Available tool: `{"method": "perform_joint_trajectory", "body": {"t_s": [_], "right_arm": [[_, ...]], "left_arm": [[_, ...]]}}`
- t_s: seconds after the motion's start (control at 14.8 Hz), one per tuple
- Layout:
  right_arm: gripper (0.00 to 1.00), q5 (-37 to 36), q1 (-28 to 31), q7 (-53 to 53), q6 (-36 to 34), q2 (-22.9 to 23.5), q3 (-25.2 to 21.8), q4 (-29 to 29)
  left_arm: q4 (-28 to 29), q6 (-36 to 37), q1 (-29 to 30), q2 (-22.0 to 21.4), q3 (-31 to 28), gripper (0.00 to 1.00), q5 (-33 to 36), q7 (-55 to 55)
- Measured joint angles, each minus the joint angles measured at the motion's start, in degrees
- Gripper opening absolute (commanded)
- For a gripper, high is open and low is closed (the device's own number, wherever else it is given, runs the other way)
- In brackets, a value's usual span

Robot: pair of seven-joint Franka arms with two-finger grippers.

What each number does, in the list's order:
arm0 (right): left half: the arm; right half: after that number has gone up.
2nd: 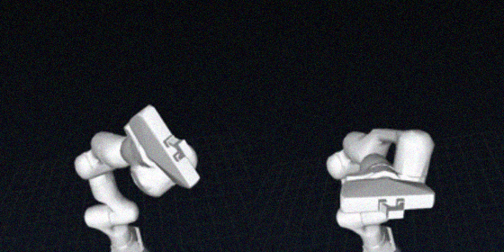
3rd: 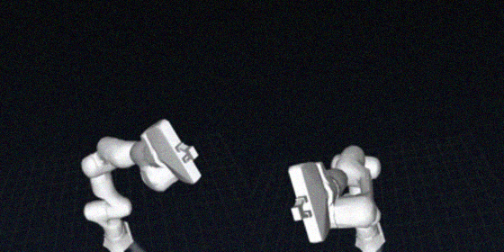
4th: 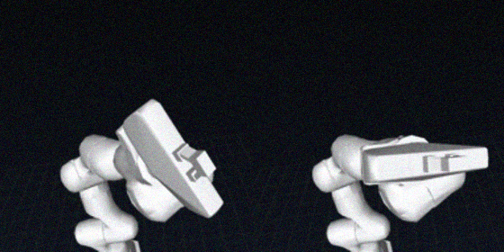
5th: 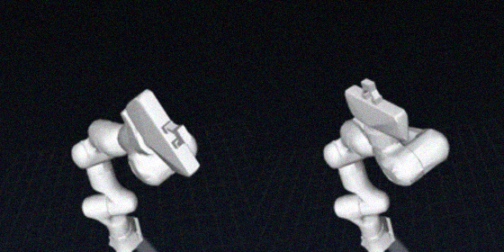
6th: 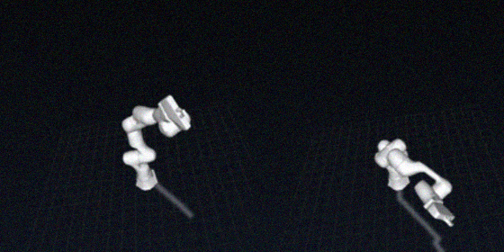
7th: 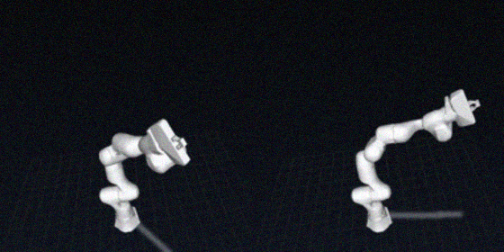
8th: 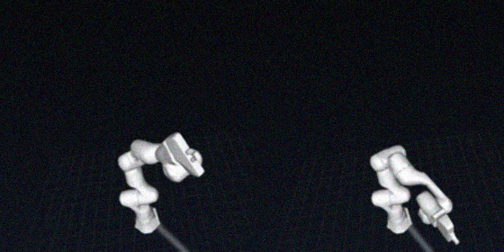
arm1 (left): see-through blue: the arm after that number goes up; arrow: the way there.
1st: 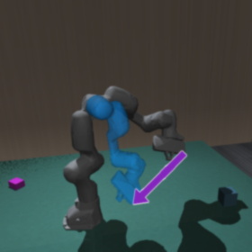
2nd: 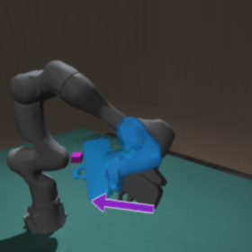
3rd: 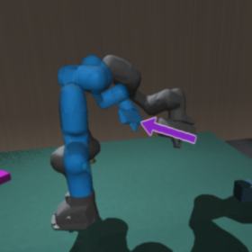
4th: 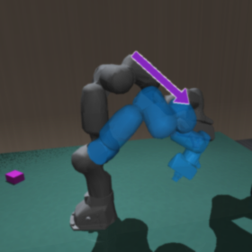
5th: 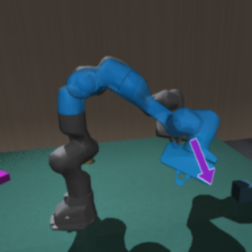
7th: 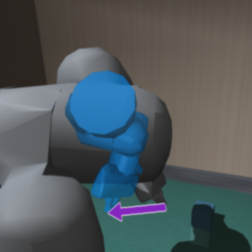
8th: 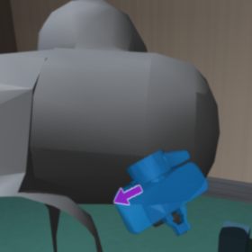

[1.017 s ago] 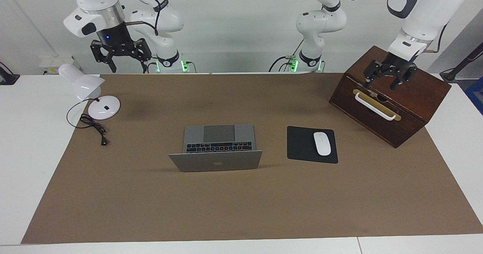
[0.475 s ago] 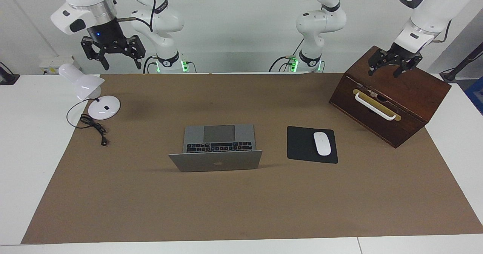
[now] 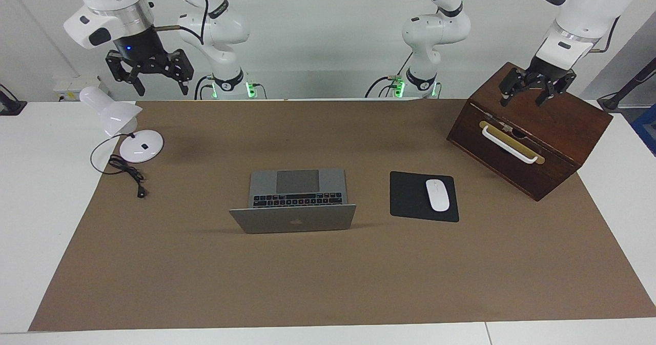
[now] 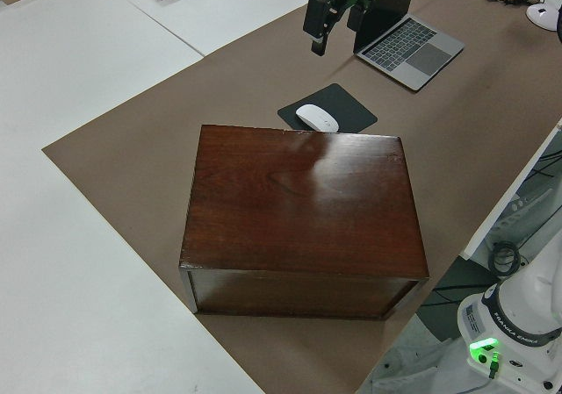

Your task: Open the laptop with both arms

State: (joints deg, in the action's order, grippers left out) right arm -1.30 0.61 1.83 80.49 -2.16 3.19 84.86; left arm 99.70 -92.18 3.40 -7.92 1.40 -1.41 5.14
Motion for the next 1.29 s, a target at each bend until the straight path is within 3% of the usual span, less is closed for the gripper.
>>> {"method": "perform_joint_trajectory", "body": {"t_s": [0.54, 1.29], "right_arm": [[1.00, 0.0, 1.2, 0.0, -2.1, 0.8, 0.0, 0.2], [1.00, 0.0, 1.5, 0.0, -2.6, 1.1, 0.0, 0.3]], "left_arm": [[-6.4, -0.4, 0.0, 3.9, -0.4, 1.00, 0.0, -1.3], [-5.5, -0.3, -0.1, 5.6, -0.2, 1.00, 0.0, -1.5]]}}
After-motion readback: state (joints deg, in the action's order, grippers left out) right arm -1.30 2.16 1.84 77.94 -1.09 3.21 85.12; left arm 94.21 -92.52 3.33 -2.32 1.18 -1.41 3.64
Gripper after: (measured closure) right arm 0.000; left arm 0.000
